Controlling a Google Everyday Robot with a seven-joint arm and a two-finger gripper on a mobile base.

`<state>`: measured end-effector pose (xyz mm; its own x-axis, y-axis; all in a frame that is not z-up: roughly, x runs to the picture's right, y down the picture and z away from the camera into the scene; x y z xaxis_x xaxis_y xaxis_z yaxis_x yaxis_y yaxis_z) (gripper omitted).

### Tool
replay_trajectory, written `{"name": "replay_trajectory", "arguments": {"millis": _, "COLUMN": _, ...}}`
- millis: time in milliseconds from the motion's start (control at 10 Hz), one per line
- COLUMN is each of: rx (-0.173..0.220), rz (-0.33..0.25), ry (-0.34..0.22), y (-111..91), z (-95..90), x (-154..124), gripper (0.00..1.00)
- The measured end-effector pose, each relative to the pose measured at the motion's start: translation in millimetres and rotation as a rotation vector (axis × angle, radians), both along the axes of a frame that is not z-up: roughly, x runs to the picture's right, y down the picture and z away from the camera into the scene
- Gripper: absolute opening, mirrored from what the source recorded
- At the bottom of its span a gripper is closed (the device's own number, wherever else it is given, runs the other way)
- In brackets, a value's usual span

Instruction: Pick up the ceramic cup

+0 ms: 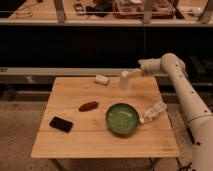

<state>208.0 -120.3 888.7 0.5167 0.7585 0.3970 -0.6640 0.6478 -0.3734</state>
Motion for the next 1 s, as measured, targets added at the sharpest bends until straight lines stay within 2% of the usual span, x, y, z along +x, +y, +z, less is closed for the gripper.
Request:
{"name": "replay_trajectory", "arguments": {"millis": 300, "rx": -0.017, "rz": 0.017, "ry": -0.07, "y": 24.9, "z": 24.5, "x": -12.2, "gripper": 0.8}}
{"name": "replay_trajectory", "arguments": {"millis": 600, "rx": 0.005, "rz": -0.022, "ry": -0.092, "y": 33.2, "z": 50.6, "x": -22.3, "gripper": 0.8}}
{"name": "replay_trajectory", "arguments": {"millis": 800, "rx": 0.041, "rz": -0.076, "ry": -0.089, "y": 34.2, "z": 71.2, "x": -27.7, "gripper": 0.8}}
{"name": "replay_trajectory", "arguments": {"millis": 1000, "rx": 0.059, "rz": -0.091, "ry": -0.14, "y": 33.9, "z": 79.7, "x": -39.0, "gripper": 0.8}}
